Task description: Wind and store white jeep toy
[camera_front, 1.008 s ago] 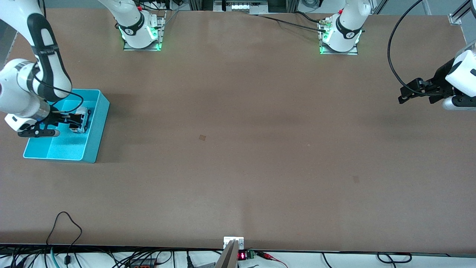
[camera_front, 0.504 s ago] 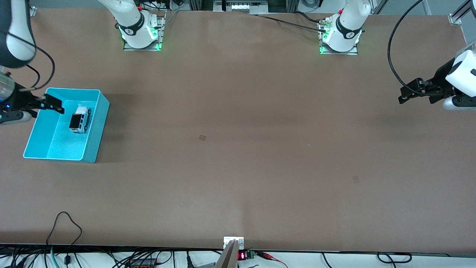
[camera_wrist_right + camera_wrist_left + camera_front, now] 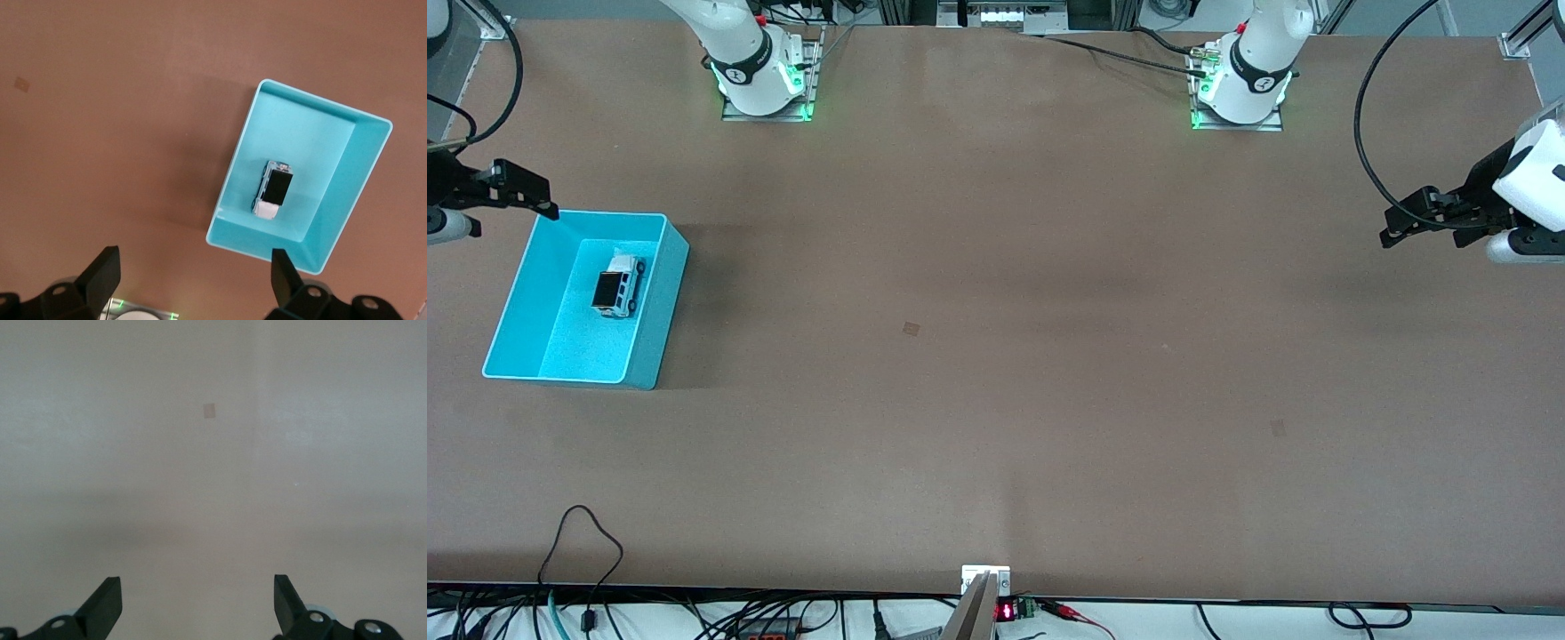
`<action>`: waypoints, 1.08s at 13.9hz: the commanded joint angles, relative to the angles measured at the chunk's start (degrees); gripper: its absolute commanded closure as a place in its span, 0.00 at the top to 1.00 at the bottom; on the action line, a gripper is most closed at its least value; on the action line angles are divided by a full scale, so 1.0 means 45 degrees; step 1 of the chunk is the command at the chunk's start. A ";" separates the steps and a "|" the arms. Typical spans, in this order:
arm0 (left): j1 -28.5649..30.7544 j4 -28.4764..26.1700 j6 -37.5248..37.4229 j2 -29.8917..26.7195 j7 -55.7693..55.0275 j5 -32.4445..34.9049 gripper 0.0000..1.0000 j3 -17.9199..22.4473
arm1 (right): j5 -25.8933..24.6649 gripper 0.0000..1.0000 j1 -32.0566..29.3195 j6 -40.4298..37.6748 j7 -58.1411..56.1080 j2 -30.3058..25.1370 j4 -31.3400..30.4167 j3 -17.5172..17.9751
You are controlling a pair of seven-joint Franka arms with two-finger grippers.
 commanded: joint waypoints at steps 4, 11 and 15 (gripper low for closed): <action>0.0079 -0.0082 0.0104 -0.0191 0.0055 -0.0015 1.00 -0.0066 | -0.0168 1.00 -0.0363 -0.1639 0.0250 0.0296 0.1417 0.0645; 0.0079 -0.0082 0.0046 -0.0172 0.0055 -0.0054 1.00 -0.0027 | -0.0168 1.00 -0.0246 -0.1504 0.0367 0.0375 0.1242 0.0646; 0.0079 -0.0102 0.0046 -0.0172 0.0055 -0.0054 1.00 -0.0027 | -0.0188 1.00 0.0007 -0.1504 0.2274 0.0414 0.1242 0.0646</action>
